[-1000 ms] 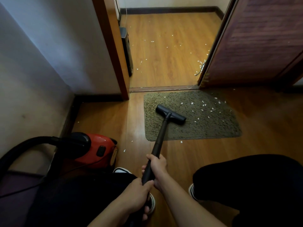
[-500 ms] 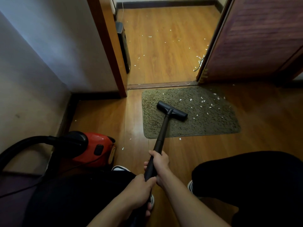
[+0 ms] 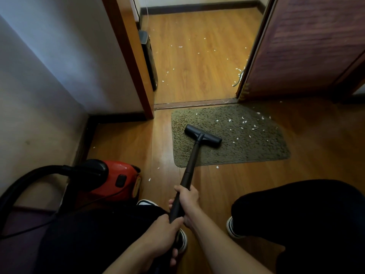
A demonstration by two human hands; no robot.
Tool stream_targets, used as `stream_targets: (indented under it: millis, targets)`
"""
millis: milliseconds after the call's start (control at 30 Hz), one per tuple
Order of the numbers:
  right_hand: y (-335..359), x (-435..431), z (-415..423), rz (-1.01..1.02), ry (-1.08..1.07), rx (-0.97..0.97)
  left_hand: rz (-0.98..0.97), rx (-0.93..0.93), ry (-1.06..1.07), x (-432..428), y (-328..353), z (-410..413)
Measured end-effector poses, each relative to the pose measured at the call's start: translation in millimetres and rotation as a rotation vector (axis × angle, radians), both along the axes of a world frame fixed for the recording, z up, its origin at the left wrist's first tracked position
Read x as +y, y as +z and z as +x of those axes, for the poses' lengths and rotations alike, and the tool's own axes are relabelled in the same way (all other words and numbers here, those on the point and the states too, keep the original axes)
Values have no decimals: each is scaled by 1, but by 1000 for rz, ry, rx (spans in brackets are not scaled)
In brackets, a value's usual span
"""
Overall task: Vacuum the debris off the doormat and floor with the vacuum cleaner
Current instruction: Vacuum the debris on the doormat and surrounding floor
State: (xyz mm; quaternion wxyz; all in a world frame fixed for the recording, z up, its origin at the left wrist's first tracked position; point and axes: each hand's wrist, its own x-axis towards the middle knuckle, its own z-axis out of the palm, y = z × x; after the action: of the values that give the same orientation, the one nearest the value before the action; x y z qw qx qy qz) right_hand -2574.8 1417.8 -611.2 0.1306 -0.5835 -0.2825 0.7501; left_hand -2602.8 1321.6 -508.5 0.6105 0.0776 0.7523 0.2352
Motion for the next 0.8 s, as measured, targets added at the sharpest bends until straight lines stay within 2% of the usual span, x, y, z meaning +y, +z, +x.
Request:
stream_targets:
  millis: [467, 800]
  targets:
    - [-3, 39, -2, 47, -14, -34, 61, -50, 23, 34, -16, -4]
    - [0, -2, 12, 36, -12, -51, 11, -7, -28, -3, -15, 7]
